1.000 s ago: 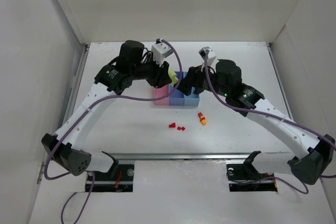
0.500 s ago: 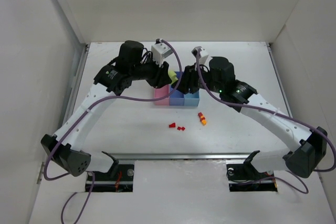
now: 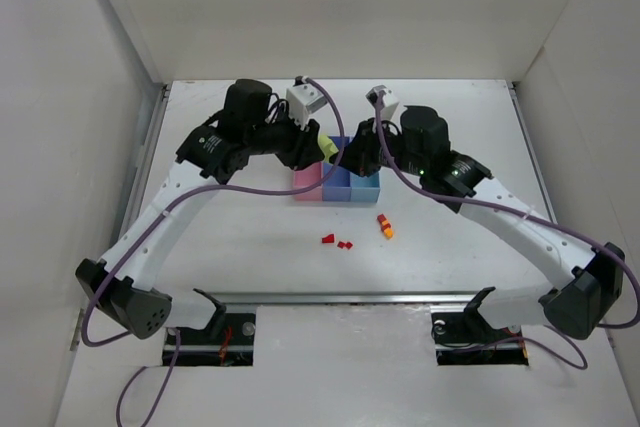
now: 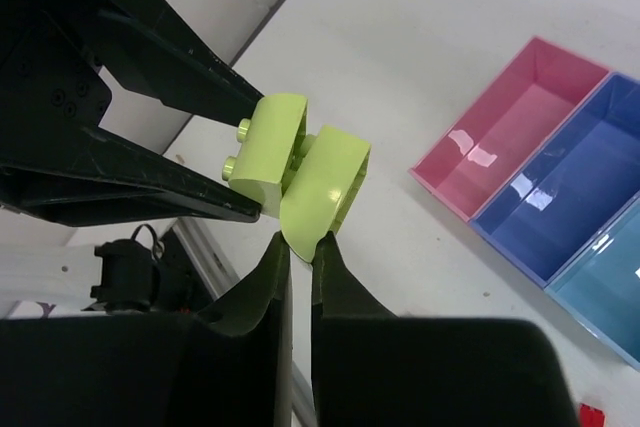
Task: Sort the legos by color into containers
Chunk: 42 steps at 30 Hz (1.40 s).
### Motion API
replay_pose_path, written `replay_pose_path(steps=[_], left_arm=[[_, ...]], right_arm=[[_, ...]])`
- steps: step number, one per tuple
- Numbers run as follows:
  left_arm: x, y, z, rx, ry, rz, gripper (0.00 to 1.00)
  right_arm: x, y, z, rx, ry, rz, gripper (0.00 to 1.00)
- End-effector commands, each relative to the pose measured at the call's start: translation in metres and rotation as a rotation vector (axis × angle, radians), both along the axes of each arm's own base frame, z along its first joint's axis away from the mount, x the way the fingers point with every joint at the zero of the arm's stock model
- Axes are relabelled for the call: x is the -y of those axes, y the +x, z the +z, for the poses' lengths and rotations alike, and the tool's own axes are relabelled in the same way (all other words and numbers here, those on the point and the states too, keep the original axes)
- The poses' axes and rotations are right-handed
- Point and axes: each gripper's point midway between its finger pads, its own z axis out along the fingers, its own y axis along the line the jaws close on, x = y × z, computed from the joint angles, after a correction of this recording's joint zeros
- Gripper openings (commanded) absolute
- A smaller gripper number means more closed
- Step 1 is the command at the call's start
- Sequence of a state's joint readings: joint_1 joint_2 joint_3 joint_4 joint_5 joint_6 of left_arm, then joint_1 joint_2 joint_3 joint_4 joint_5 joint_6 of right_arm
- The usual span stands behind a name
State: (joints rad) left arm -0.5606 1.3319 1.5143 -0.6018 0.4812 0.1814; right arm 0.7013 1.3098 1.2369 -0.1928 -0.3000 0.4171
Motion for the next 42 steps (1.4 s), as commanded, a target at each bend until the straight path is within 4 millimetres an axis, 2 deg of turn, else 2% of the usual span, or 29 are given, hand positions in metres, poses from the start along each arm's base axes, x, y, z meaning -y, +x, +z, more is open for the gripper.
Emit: replay_pose_path(steps=[1, 8, 11, 12, 15, 18, 19, 21, 22, 23, 24, 25, 26, 27, 28, 31, 34, 35, 38, 39, 40, 41, 42], left_arm=[[0.005, -0.005, 0.022, 0.055, -0.059, -0.026, 0.0], [0.004, -0.006, 0.009, 0.027, -0.042, -0.026, 0.0], [0.004, -0.007, 0.022, 0.055, -0.059, -0.026, 0.0], [0.003, -0.006, 0.021, 0.057, -0.055, -0.018, 0.0], [-0.001, -0.004, 0.024, 0.074, -0.049, 0.007, 0.0], [-0.001, -0.004, 0.024, 0.067, -0.053, 0.012, 0.0], [-0.002, -0.006, 0.032, 0.083, -0.064, 0.012, 0.0], [-0.002, -0.006, 0.032, 0.084, -0.064, 0.012, 0.0], [-0.005, -0.005, 0.03, 0.081, -0.052, 0.028, 0.0], [-0.006, -0.003, 0.029, 0.09, -0.043, 0.033, 0.0], [-0.009, -0.003, 0.032, 0.102, -0.043, 0.045, 0.0], [-0.01, -0.001, 0.028, 0.097, -0.033, 0.056, 0.0], [-0.014, 0.0, 0.023, 0.097, -0.018, 0.077, 0.0], [-0.015, 0.001, 0.023, 0.1, -0.014, 0.085, 0.0], [-0.017, 0.002, 0.016, 0.09, -0.002, 0.093, 0.0], [-0.017, 0.004, 0.014, 0.092, 0.003, 0.103, 0.0], [-0.019, 0.005, 0.01, 0.088, 0.012, 0.11, 0.0], [-0.019, 0.005, 0.01, 0.087, 0.012, 0.11, 0.0], [-0.019, 0.002, 0.009, 0.085, 0.008, 0.102, 0.0], [-0.018, 0.001, 0.009, 0.083, 0.004, 0.094, 0.0], [-0.018, 0.001, 0.009, 0.083, 0.004, 0.094, 0.0], [-0.018, 0.001, 0.009, 0.083, 0.004, 0.094, 0.0], [-0.017, 0.002, 0.006, 0.075, 0.009, 0.094, 0.0]], right_arm=[[-0.008, -0.003, 0.036, 0.088, 0.068, 0.037, 0.01], [-0.004, 0.001, 0.035, 0.065, 0.079, -0.015, 0.0], [0.001, 0.014, 0.021, 0.015, 0.071, -0.105, 0.0], [0.002, 0.016, 0.021, 0.01, 0.074, -0.123, 0.0], [0.005, 0.025, 0.0, -0.052, 0.056, -0.189, 0.0], [0.011, 0.035, -0.011, -0.089, 0.048, -0.273, 0.0], [0.014, 0.038, -0.016, -0.097, 0.042, -0.3, 0.0], [0.026, 0.048, -0.023, -0.095, 0.02, -0.371, 0.0], [0.033, 0.051, -0.036, -0.127, -0.011, -0.403, 0.0], [0.047, 0.064, -0.043, -0.138, -0.039, -0.466, 0.0], [0.055, 0.071, -0.044, -0.155, -0.052, -0.506, 0.0], [0.063, 0.081, -0.06, -0.187, -0.098, -0.545, 0.0], [0.083, 0.09, -0.078, -0.233, -0.154, -0.602, 0.0], [0.089, 0.097, -0.083, -0.242, -0.18, -0.616, 0.0], [0.092, 0.104, -0.104, -0.258, -0.25, -0.612, 0.0], [0.085, 0.114, -0.127, -0.255, -0.341, -0.533, 0.0], [0.078, 0.115, -0.141, -0.296, -0.378, -0.491, 0.0], [0.082, 0.116, -0.155, -0.325, -0.411, -0.511, 0.0], [0.085, 0.119, -0.161, -0.35, -0.422, -0.527, 0.0], [0.083, 0.118, -0.165, -0.36, -0.424, -0.517, 0.01], [0.081, 0.121, -0.16, -0.352, -0.415, -0.517, 0.08], [0.08, 0.123, -0.16, -0.351, -0.414, -0.518, 0.24], [0.081, 0.121, -0.161, -0.358, -0.422, -0.517, 0.34]])
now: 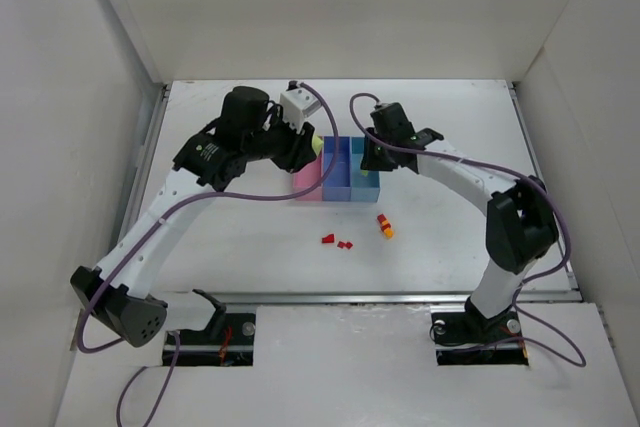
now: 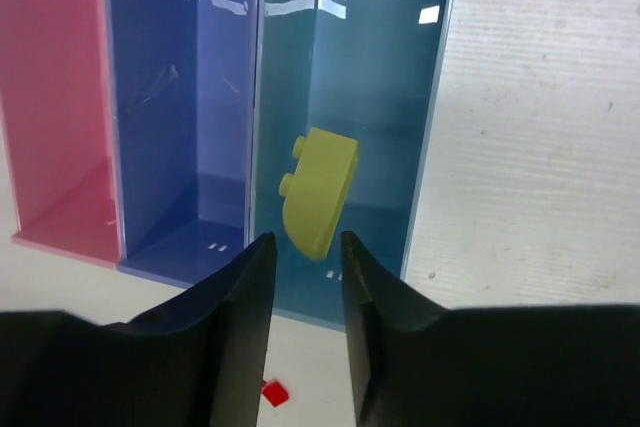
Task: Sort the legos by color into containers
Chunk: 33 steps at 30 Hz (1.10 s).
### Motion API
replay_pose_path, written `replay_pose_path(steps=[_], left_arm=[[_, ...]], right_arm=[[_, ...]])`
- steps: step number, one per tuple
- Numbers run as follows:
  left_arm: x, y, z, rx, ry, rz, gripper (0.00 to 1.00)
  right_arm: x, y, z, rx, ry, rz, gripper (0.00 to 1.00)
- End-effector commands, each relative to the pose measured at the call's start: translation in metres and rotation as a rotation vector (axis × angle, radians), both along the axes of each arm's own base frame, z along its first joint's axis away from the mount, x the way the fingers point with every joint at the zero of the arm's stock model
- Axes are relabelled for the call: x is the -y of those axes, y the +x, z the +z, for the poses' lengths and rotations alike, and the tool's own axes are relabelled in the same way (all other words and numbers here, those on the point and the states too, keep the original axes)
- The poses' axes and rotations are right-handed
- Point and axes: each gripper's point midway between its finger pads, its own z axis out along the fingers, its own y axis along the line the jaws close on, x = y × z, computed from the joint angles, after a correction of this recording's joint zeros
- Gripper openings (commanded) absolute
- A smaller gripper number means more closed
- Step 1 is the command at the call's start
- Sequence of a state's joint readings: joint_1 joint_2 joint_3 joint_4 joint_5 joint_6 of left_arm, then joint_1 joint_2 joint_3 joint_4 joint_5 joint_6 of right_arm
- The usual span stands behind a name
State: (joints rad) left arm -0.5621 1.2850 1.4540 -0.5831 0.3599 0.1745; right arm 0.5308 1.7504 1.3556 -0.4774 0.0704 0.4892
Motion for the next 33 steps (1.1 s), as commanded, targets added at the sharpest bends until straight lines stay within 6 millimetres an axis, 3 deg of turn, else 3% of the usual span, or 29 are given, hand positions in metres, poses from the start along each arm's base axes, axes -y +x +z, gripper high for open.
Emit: replay_pose_path(steps=[1, 3, 5, 8, 11, 14, 15, 16, 17, 19, 20, 23, 24, 26, 28, 33], left_arm=[[0.002, -0.005, 0.015, 0.043, -0.036, -0.013, 0.0], [0.002, -0.005, 0.015, 0.043, -0.036, -0.013, 0.0], [0.003, -0.003, 0.012, 0.036, -0.031, -0.013, 0.0], [0.003, -0.004, 0.013, 0.04, -0.03, -0.025, 0.0], [0.006, 0.002, 0.008, 0.035, -0.016, -0.031, 0.0], [0.015, 0.014, -0.003, 0.01, 0.014, -0.049, 0.0], [0.019, 0.02, -0.007, 0.0, 0.021, -0.05, 0.0], [0.023, 0.024, -0.01, -0.013, 0.021, -0.059, 0.0], [0.032, 0.03, -0.022, -0.042, 0.039, -0.068, 0.0], [0.062, 0.039, -0.022, -0.011, 0.012, -0.11, 0.0], [0.062, 0.039, -0.022, -0.011, 0.012, -0.111, 0.0], [0.094, 0.052, -0.039, -0.031, 0.007, -0.128, 0.0], [0.106, 0.058, -0.058, -0.068, 0.022, -0.134, 0.0], [0.12, 0.068, -0.064, -0.082, -0.002, -0.143, 0.0], [0.131, 0.082, -0.086, -0.124, 0.011, -0.123, 0.0], [0.141, 0.104, -0.117, -0.154, 0.052, -0.049, 0.0]], right_arm=[[-0.006, 0.015, 0.03, 0.063, 0.021, 0.004, 0.4], [-0.006, 0.016, 0.033, 0.073, 0.02, 0.011, 0.51], [-0.005, 0.015, 0.028, 0.06, 0.005, 0.018, 0.56], [-0.005, 0.014, 0.036, 0.075, 0.014, 0.018, 0.57], [-0.004, 0.012, 0.058, 0.114, 0.036, 0.017, 0.57], [0.029, 0.018, 0.077, 0.136, 0.021, -0.074, 0.58], [0.043, 0.018, 0.092, 0.159, 0.038, -0.119, 0.58], [0.068, 0.024, 0.099, 0.163, 0.044, -0.186, 0.58], [0.084, 0.025, 0.097, 0.164, 0.035, -0.223, 0.58], [0.124, 0.022, 0.11, 0.19, 0.038, -0.309, 0.58], [0.135, 0.022, 0.105, 0.179, 0.031, -0.335, 0.58], [0.164, 0.014, 0.113, 0.205, 0.028, -0.393, 0.58], [0.169, 0.009, 0.108, 0.194, 0.022, -0.402, 0.58], [0.179, 0.002, 0.113, 0.216, 0.011, -0.43, 0.58], [0.185, -0.006, 0.108, 0.215, -0.01, -0.449, 0.59], [0.187, -0.019, 0.111, 0.231, -0.003, -0.45, 0.59]])
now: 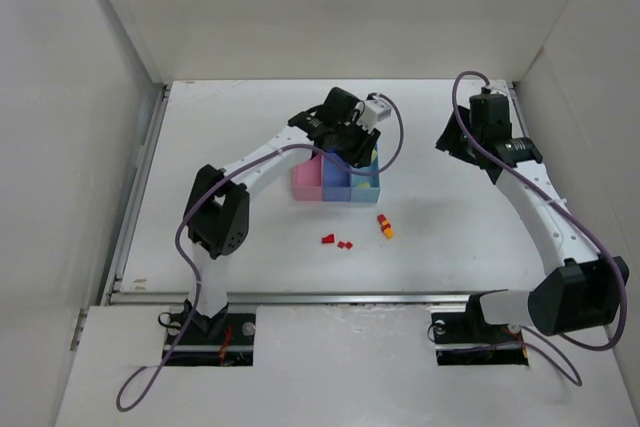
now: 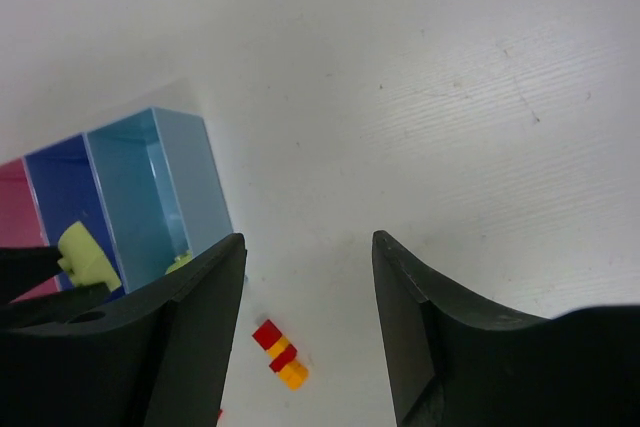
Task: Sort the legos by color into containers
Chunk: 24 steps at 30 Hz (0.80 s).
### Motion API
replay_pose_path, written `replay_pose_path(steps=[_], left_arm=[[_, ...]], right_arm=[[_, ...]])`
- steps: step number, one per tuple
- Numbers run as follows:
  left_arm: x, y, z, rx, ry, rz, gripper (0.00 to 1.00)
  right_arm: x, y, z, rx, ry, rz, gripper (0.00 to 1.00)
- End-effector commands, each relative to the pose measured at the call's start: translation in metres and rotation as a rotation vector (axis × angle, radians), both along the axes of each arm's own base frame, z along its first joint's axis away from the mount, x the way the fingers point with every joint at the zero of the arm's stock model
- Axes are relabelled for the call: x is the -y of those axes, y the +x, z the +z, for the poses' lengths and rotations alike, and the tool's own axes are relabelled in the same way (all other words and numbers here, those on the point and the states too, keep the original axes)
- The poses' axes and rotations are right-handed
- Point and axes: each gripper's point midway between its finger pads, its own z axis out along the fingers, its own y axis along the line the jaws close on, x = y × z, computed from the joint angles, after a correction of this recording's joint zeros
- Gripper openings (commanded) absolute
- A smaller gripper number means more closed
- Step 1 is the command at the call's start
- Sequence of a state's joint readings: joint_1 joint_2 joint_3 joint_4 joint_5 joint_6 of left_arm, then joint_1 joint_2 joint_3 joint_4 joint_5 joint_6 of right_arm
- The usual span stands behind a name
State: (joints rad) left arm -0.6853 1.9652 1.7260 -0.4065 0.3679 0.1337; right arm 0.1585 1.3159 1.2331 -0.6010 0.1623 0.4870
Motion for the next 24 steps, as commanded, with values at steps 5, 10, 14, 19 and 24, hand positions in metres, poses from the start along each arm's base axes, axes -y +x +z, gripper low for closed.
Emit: replay_pose_path(steps=[5, 10, 14, 19, 24], left_arm=[[0.009, 0.032, 0.017, 0.08, -0.039, 0.105, 0.06], [0.011, 0.036, 0.003, 0.055, -0.029, 0.127, 0.2], [0.008, 0.033, -0.006, 0.029, -0.02, 0.149, 0.4], [0.003, 0.029, -0.008, 0.02, -0.01, 0.165, 0.5], [0.002, 0.027, -0.009, 0.007, -0.008, 0.172, 0.47]], right_arm=[[0.007, -0.012, 0.001, 0.014, -0.033, -0.012, 0.61], [0.005, -0.011, -0.005, 0.005, -0.029, -0.005, 0.61], [0.001, -0.012, -0.005, 0.002, -0.022, 0.021, 0.61], [0.003, -0.012, -0.005, 0.002, -0.034, 0.02, 0.61], [0.003, -0.014, -0.006, 0.002, -0.035, 0.019, 0.61]])
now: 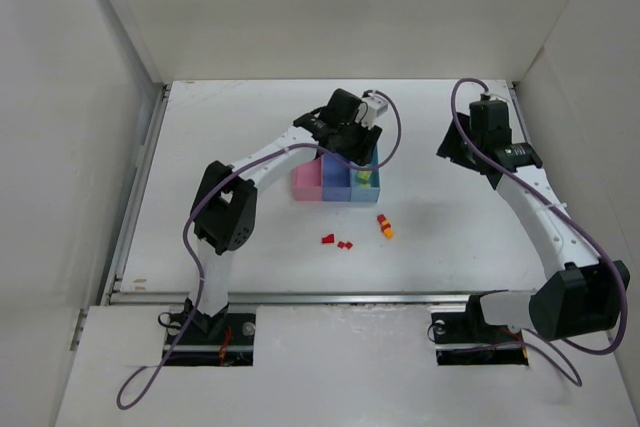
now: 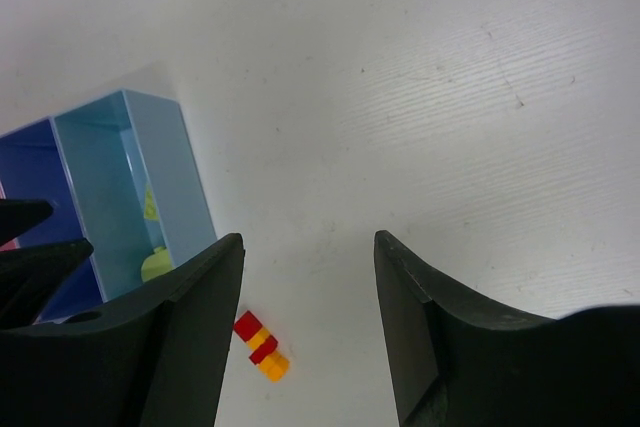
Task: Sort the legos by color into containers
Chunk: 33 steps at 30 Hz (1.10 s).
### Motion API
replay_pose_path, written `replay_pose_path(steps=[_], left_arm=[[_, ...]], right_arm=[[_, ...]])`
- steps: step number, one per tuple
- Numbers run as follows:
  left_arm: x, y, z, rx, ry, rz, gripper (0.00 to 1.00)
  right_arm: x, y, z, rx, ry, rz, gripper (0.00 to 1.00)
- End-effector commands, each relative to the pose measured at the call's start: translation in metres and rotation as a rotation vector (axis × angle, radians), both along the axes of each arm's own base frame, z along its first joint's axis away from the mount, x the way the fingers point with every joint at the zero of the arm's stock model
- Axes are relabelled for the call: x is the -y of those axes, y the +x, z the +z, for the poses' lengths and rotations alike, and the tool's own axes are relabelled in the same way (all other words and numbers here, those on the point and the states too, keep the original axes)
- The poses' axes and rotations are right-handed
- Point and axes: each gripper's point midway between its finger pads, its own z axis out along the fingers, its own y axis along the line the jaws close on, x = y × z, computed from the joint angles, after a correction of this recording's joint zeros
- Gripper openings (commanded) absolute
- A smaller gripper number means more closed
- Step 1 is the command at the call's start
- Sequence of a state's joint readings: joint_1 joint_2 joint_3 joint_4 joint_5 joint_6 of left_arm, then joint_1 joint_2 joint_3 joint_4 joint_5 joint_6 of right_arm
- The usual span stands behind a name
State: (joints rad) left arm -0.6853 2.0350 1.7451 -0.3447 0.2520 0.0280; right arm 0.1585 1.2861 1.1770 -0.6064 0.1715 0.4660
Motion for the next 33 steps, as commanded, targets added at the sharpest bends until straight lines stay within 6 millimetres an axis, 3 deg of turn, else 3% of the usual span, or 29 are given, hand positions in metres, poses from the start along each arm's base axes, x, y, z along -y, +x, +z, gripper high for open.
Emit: replay_pose_path(steps=[1, 3, 4, 5, 6, 7, 8, 9, 10, 11, 12, 13, 16, 18, 23, 26, 27, 30, 31, 33], left_arm=[[0.0, 0.001, 0.012, 0.017, -0.024, 0.018, 0.47], [0.001, 0.004, 0.033, 0.051, -0.045, 0.025, 0.48], [-0.001, 0.005, 0.042, 0.065, -0.047, 0.033, 0.49], [-0.001, 0.007, 0.054, 0.089, -0.058, 0.041, 0.49], [-0.003, 0.006, 0.082, 0.136, -0.083, 0.032, 0.49], [-0.008, 0.004, 0.092, 0.156, -0.082, 0.034, 0.51], [-0.015, 0.0, 0.122, 0.219, -0.103, 0.032, 0.54], [-0.018, -0.003, 0.139, 0.251, -0.119, 0.027, 0.54], [-0.028, -0.007, 0.141, 0.265, -0.099, 0.044, 0.56], [-0.033, -0.013, 0.149, 0.282, -0.103, 0.038, 0.58], [-0.048, -0.019, 0.173, 0.324, -0.126, 0.062, 0.61], [-0.059, -0.02, 0.17, 0.325, -0.123, 0.077, 0.64], [-0.082, -0.029, 0.195, 0.351, -0.16, 0.112, 0.7], [-0.101, -0.027, 0.194, 0.317, -0.16, 0.193, 0.71], [-0.128, -0.037, 0.195, 0.322, -0.15, 0.248, 0.71], [-0.14, -0.043, 0.187, 0.322, -0.119, 0.256, 0.64], [-0.148, -0.049, 0.183, 0.328, -0.107, 0.257, 0.6], [-0.163, -0.058, 0.175, 0.357, -0.047, 0.25, 0.57], [-0.169, -0.063, 0.16, 0.335, -0.011, 0.251, 0.49], [-0.173, -0.073, 0.15, 0.329, 0.019, 0.207, 0.44]], right_arm=[[-0.001, -0.001, 0.008, 0.033, -0.007, 0.014, 0.61], [-0.005, -0.003, 0.01, 0.042, -0.017, 0.068, 0.61], [-0.017, -0.003, 0.016, 0.066, 0.006, 0.142, 0.61], [-0.023, -0.006, 0.008, 0.053, 0.004, 0.2, 0.62], [-0.026, -0.009, 0.004, 0.045, -0.021, 0.265, 0.62], [-0.029, -0.013, -0.001, 0.027, -0.021, 0.299, 0.64], [-0.033, -0.02, -0.011, -0.001, -0.023, 0.345, 0.74], [-0.035, -0.023, -0.012, -0.013, -0.012, 0.358, 0.82], [-0.039, -0.028, -0.023, -0.047, -0.026, 0.401, 1.0], [-0.052, -0.039, -0.033, -0.094, -0.037, 0.457, 1.0], [-0.061, -0.044, -0.039, -0.123, -0.046, 0.485, 1.0], [-0.069, -0.05, -0.049, -0.155, -0.065, 0.51, 1.0], [-0.1, -0.072, -0.075, -0.218, -0.164, 0.598, 1.0], [-0.128, -0.081, -0.086, -0.222, -0.18, 0.669, 0.98], [-0.148, -0.086, -0.112, -0.272, -0.154, 0.691, 0.86], [-0.156, -0.087, -0.114, -0.257, -0.132, 0.688, 0.82], [-0.162, -0.088, -0.103, -0.209, -0.135, 0.711, 0.81], [-0.183, -0.107, -0.099, -0.163, -0.171, 0.815, 0.81], [-0.188, -0.108, -0.097, -0.148, -0.175, 0.826, 0.81], [-0.188, -0.108, -0.097, -0.147, -0.172, 0.789, 0.81]])
